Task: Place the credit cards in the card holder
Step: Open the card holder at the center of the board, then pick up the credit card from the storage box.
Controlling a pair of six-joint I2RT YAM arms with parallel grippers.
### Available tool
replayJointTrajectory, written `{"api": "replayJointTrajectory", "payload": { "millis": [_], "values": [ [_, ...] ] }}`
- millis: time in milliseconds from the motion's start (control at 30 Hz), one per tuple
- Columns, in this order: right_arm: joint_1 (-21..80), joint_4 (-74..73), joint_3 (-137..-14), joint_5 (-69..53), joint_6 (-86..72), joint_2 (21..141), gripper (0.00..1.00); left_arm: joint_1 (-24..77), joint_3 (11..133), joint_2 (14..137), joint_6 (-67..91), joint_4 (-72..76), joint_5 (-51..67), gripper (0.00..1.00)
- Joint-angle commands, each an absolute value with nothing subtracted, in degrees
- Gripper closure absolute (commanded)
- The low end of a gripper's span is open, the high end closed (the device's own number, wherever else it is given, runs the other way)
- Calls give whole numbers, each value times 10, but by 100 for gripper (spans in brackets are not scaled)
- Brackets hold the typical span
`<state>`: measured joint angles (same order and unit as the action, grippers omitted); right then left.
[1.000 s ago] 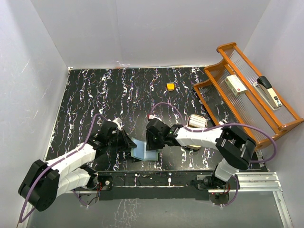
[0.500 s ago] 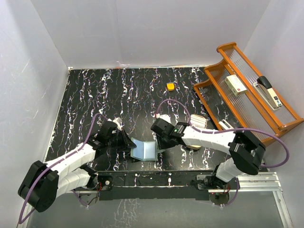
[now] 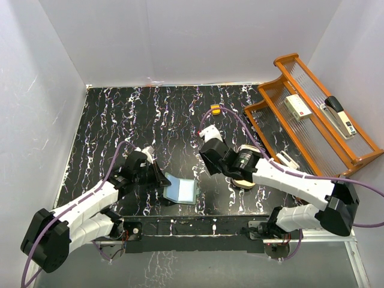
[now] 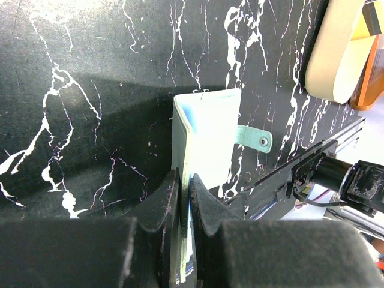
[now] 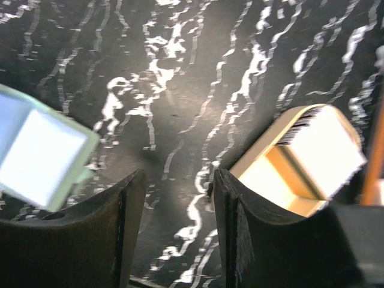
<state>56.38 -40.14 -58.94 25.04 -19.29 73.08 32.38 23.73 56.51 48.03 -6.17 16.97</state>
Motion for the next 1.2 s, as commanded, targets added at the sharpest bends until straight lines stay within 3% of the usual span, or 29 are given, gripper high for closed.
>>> {"api": "replayJointTrajectory", "payload": {
  "millis": [0, 333, 700, 1167],
  "values": [
    [532, -398, -595, 312, -33, 700, 53, 323, 260, 541, 461, -85, 183, 100],
    [379, -424, -560, 251, 118, 705, 41, 324, 261, 533, 424, -113, 200, 100],
    [330, -381, -514, 232, 222, 764, 36, 324, 252, 526, 415, -114, 210, 100],
    [317, -245, -441, 318, 287, 792, 45, 324, 254, 526, 416, -119, 200, 100]
  ]
}}
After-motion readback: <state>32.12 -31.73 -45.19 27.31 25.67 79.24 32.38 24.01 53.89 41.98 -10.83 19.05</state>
